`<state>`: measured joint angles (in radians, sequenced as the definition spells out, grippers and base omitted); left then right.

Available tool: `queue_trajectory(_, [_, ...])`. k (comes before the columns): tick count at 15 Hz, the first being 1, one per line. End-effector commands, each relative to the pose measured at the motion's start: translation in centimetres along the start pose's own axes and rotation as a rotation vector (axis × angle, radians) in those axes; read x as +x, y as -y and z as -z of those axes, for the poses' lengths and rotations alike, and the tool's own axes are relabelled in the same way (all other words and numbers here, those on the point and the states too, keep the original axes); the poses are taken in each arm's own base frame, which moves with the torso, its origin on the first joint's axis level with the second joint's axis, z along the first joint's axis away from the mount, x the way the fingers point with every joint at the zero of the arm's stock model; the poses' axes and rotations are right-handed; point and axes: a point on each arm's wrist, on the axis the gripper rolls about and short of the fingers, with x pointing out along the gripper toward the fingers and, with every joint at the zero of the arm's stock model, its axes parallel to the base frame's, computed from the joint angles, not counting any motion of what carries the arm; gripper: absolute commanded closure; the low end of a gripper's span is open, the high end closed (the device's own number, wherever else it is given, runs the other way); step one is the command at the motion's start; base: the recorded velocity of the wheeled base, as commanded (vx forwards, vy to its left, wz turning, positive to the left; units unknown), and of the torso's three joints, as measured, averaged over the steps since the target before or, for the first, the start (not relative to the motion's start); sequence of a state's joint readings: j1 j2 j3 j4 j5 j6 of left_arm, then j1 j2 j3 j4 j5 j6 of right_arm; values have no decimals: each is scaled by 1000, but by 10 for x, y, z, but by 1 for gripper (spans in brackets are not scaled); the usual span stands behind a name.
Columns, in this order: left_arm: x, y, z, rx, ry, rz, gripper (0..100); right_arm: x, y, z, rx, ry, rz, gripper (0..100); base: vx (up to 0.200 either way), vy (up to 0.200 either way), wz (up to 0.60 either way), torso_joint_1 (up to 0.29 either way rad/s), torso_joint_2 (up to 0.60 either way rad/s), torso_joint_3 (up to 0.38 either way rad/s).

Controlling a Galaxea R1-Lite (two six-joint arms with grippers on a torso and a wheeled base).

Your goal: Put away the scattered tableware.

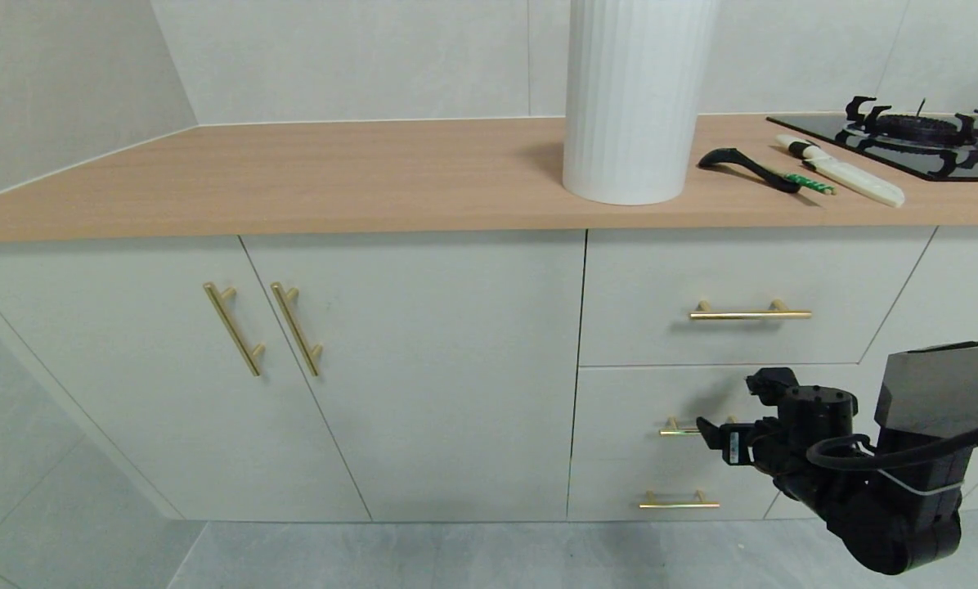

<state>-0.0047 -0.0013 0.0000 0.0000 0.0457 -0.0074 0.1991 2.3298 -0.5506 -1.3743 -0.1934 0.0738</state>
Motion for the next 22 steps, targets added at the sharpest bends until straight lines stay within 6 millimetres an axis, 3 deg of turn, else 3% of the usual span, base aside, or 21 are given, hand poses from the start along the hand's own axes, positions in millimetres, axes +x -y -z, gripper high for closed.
queue_trajectory(1, [0, 0, 0, 0, -1, 0, 0, 6, -1, 3, 1, 1, 14, 0, 0, 0, 0, 0, 0, 0])
queue_trajectory(9, [0, 0, 0, 0, -1, 0, 0, 32, -4, 20, 7, 40, 80, 0, 0, 0, 0, 0, 0, 0])
queue_trajectory(18, [0, 0, 0, 0, -1, 0, 0, 27, -2, 25, -2, 8, 82, 0, 0, 0, 0, 0, 0, 0])
queue_trajectory(22, [0, 0, 0, 0, -1, 0, 0, 12, 0, 24, -22, -67, 80, 0, 0, 0, 0, 0, 0, 0])
